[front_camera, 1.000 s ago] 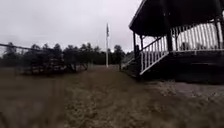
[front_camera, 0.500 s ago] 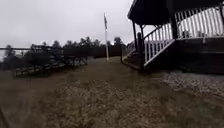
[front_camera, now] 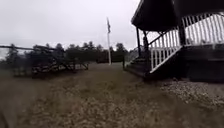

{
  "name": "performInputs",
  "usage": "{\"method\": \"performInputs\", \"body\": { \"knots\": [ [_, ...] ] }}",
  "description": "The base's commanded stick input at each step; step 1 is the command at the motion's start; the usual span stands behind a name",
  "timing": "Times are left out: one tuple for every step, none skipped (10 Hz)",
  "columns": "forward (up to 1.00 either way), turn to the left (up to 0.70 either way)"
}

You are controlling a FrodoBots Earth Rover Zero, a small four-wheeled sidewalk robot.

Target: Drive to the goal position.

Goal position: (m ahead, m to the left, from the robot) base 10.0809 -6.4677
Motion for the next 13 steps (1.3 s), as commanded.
{"method": "performInputs", "body": {
  "knots": [
    [0.70, 0.35],
    [0.70, 0.35],
    [0.70, 0.35],
    [0.70, 0.03],
    [0.70, 0.00],
    [0.70, 0.00],
    [0.70, 0.00],
    [0.70, 0.00],
    [0.70, 0.00],
    [0.70, 0.00],
    [0.70, 0.00],
    [0.70, 0.00],
    [0.70, 0.00]
  ]
}}
